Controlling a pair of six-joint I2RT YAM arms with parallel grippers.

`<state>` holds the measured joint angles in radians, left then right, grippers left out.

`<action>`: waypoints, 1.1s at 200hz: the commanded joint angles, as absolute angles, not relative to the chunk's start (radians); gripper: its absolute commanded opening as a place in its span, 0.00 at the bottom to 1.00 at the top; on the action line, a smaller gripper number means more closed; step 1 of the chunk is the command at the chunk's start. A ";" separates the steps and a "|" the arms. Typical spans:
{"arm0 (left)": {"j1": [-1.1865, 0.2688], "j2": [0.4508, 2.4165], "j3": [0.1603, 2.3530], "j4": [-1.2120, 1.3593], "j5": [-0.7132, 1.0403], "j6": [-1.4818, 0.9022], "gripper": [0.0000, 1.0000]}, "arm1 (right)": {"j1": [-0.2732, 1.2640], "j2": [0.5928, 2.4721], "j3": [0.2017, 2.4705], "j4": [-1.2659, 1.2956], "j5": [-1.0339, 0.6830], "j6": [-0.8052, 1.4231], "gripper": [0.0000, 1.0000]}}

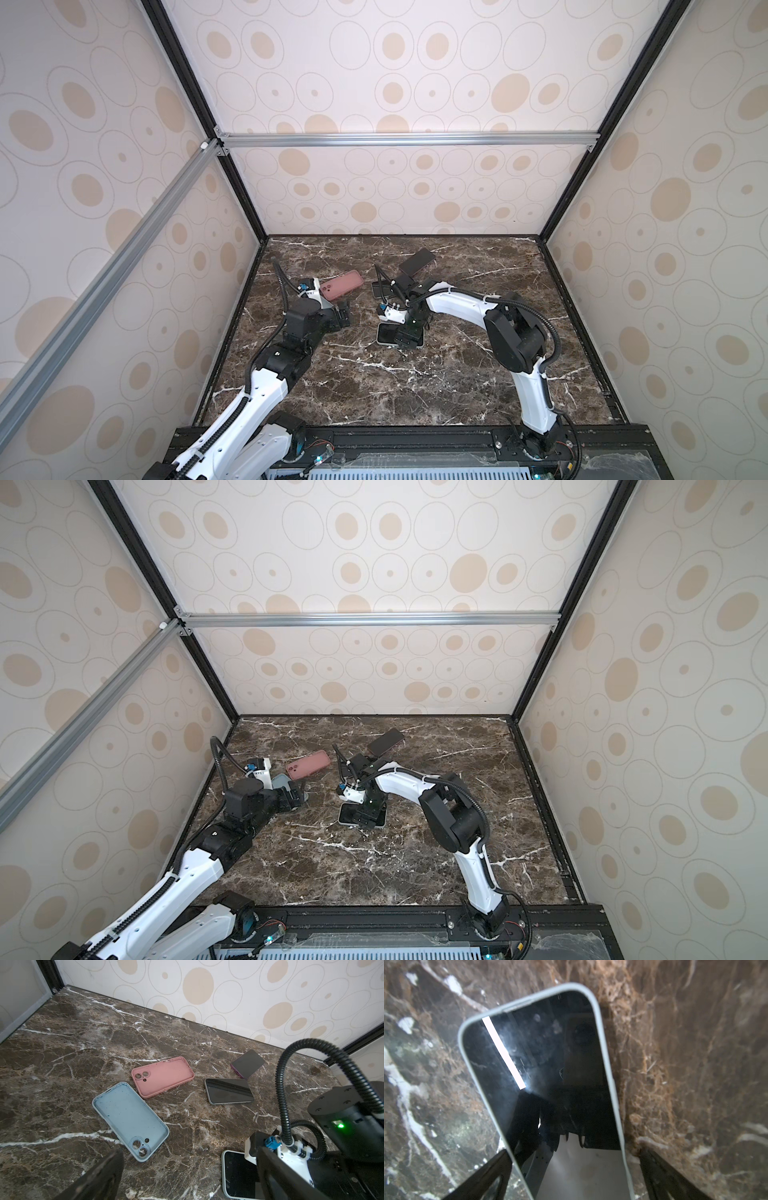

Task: Put the phone into the phone case
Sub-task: 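Grasp the cased black phone with the right gripper and lift it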

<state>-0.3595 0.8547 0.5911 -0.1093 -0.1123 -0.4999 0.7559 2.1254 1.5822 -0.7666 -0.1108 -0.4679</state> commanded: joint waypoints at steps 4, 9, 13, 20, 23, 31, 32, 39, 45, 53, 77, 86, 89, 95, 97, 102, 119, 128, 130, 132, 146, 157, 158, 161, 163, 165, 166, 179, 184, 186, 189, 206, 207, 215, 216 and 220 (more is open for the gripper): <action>-0.354 0.828 0.591 -0.139 -0.150 -0.472 1.00 | 0.771 2.164 1.563 -0.760 -0.108 -0.537 0.99; -0.354 0.825 0.590 -0.142 -0.153 -0.472 1.00 | 0.772 2.166 1.560 -0.758 -0.104 -0.542 0.98; -0.354 0.822 0.589 -0.143 -0.152 -0.471 1.00 | 0.773 2.168 1.559 -0.754 -0.099 -0.546 0.97; -0.354 0.820 0.587 -0.141 -0.152 -0.471 1.00 | 0.778 2.171 1.551 -0.745 -0.088 -0.550 0.96; -0.354 0.818 0.586 -0.141 -0.152 -0.471 1.00 | 0.778 2.171 1.547 -0.739 -0.084 -0.554 0.96; -0.354 0.815 0.582 -0.138 -0.152 -0.474 1.00 | 0.782 2.168 1.534 -0.724 -0.077 -0.565 0.95; -0.353 0.816 0.581 -0.137 -0.151 -0.473 1.00 | 0.783 2.169 1.531 -0.723 -0.076 -0.566 0.95; -0.353 0.816 0.578 -0.135 -0.148 -0.475 1.00 | 0.787 2.165 1.518 -0.710 -0.072 -0.573 0.94; -0.354 0.816 0.576 -0.131 -0.145 -0.477 1.00 | 0.789 2.163 1.508 -0.701 -0.069 -0.575 0.94; -0.354 0.816 0.574 -0.127 -0.143 -0.478 1.00 | 0.790 2.162 1.503 -0.694 -0.066 -0.575 0.93; -0.354 0.816 0.568 -0.122 -0.138 -0.478 1.00 | 0.791 2.166 1.503 -0.703 -0.064 -0.569 0.89; -0.353 0.816 0.567 -0.120 -0.135 -0.477 1.00 | 0.791 2.169 1.503 -0.709 -0.064 -0.564 0.86; -0.353 0.816 0.567 -0.121 -0.136 -0.476 1.00 | 0.791 2.170 1.503 -0.709 -0.064 -0.561 0.85; -0.354 0.818 0.567 -0.119 -0.133 -0.474 1.00 | 0.791 2.171 1.503 -0.708 -0.068 -0.552 0.84; -0.354 0.816 0.567 -0.118 -0.133 -0.474 1.00 | 0.791 2.171 1.503 -0.706 -0.068 -0.548 0.83; -0.354 0.818 0.565 -0.116 -0.130 -0.471 1.00 | 0.791 2.169 1.499 -0.701 -0.071 -0.537 0.81; -0.354 0.824 0.562 -0.115 -0.120 -0.466 1.00 | 0.790 2.161 1.487 -0.675 -0.088 -0.491 0.73; -0.354 0.828 0.561 -0.115 -0.115 -0.464 1.00 | 0.789 2.157 1.484 -0.666 -0.093 -0.460 0.69; -0.354 0.829 0.561 -0.114 -0.115 -0.465 1.00 | 0.789 2.156 1.485 -0.665 -0.094 -0.454 0.68; -0.353 0.829 0.560 -0.114 -0.114 -0.465 1.00 | 0.788 2.155 1.484 -0.664 -0.095 -0.448 0.66; -0.353 0.830 0.558 -0.113 -0.114 -0.462 1.00 | 0.782 2.150 1.486 -0.661 -0.094 -0.400 0.58; -0.354 0.827 0.556 -0.109 -0.112 -0.460 1.00 | 0.772 2.143 1.486 -0.659 -0.094 -0.358 0.53; -0.354 0.827 0.556 -0.108 -0.113 -0.460 1.00 | 0.771 2.142 1.486 -0.659 -0.094 -0.355 0.52; -0.354 0.827 0.555 -0.108 -0.112 -0.459 1.00 | 0.769 2.140 1.486 -0.657 -0.093 -0.339 0.50; -0.354 0.827 0.555 -0.106 -0.111 -0.459 1.00 | 0.766 2.140 1.489 -0.657 -0.089 -0.328 0.49; -0.353 0.827 0.555 -0.106 -0.111 -0.459 1.00 | 0.762 2.139 1.490 -0.655 -0.087 -0.313 0.47; -0.354 0.827 0.555 -0.105 -0.111 -0.459 1.00 | 0.762 2.139 1.490 -0.656 -0.086 -0.306 0.47; -0.353 0.829 0.548 -0.098 -0.091 -0.456 1.00 | 0.731 2.125 1.502 -0.658 -0.094 -0.214 0.38; -0.354 0.831 0.543 -0.092 -0.080 -0.454 1.00 | 0.715 2.115 1.497 -0.648 -0.111 -0.186 0.35; -0.353 0.833 0.543 -0.091 -0.075 -0.455 1.00 | 0.711 2.108 1.493 -0.643 -0.114 -0.175 0.35; -0.354 0.835 0.541 -0.089 -0.068 -0.456 1.00 | 0.702 2.099 1.485 -0.632 -0.118 -0.159 0.34; -0.354 0.859 0.536 -0.073 -0.025 -0.457 1.00 | 0.657 2.040 1.432 -0.567 -0.114 -0.084 0.30; -0.354 0.861 0.537 -0.073 -0.023 -0.457 1.00 | 0.653 2.037 1.429 -0.564 -0.114 -0.081 0.30; -0.354 0.871 0.539 -0.070 -0.012 -0.457 1.00 | 0.629 2.017 1.419 -0.554 -0.114 -0.048 0.30; -0.354 0.874 0.540 -0.070 -0.011 -0.456 1.00 | 0.624 2.015 1.418 -0.553 -0.114 -0.044 0.30; -0.353 0.878 0.541 -0.067 -0.007 -0.457 1.00 | 0.611 2.007 1.417 -0.554 -0.115 -0.031 0.29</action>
